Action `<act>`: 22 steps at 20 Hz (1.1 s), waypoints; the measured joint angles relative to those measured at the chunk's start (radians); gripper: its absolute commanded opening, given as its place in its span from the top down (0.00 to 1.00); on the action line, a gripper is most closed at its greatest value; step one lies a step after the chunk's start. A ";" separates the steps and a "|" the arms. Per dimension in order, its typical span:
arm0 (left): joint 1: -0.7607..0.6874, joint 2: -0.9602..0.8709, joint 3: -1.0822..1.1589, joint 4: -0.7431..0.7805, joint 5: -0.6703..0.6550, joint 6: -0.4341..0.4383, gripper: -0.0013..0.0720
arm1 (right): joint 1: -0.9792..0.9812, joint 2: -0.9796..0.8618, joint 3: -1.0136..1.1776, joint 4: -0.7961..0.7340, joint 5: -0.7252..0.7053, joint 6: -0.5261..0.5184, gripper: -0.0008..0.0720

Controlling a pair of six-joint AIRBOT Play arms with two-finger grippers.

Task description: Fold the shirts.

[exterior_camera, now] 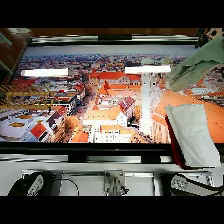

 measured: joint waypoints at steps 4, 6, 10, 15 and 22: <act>0.000 0.002 0.000 0.000 0.000 0.000 0.94 | -0.005 -0.005 -0.006 -0.098 0.120 0.016 0.89; 0.000 0.007 0.000 0.001 -0.003 -0.001 0.94 | -0.005 -0.005 -0.021 -0.209 0.232 -0.002 0.89; 0.000 0.022 0.000 0.001 -0.029 0.002 0.94 | -0.008 -0.004 -0.035 -0.392 0.379 -0.044 0.89; 0.000 0.027 0.000 0.002 -0.045 0.017 0.94 | -0.013 0.007 -0.022 -0.406 0.410 -0.066 0.89; 0.000 0.028 0.000 0.002 -0.051 0.022 0.94 | -0.087 0.029 0.027 -0.422 0.479 -0.085 0.89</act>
